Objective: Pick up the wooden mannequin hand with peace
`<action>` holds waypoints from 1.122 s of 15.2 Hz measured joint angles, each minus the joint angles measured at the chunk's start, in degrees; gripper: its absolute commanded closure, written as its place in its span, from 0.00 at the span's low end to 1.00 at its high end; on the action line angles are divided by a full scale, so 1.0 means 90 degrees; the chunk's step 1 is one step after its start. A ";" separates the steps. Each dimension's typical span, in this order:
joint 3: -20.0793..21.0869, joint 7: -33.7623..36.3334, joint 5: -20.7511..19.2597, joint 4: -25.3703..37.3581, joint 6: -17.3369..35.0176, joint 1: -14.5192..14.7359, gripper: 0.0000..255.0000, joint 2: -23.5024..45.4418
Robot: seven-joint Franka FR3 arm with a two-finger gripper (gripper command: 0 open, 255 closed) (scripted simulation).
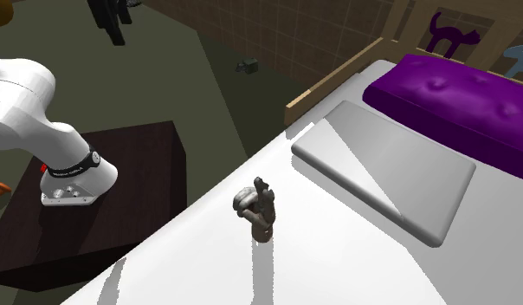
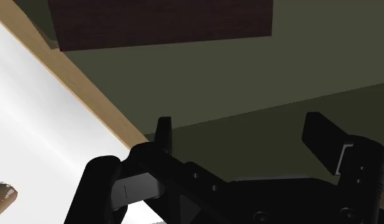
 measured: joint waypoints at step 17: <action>-0.1492 -0.1537 -0.1128 0.0339 0.1775 -0.0671 0.00 0.1690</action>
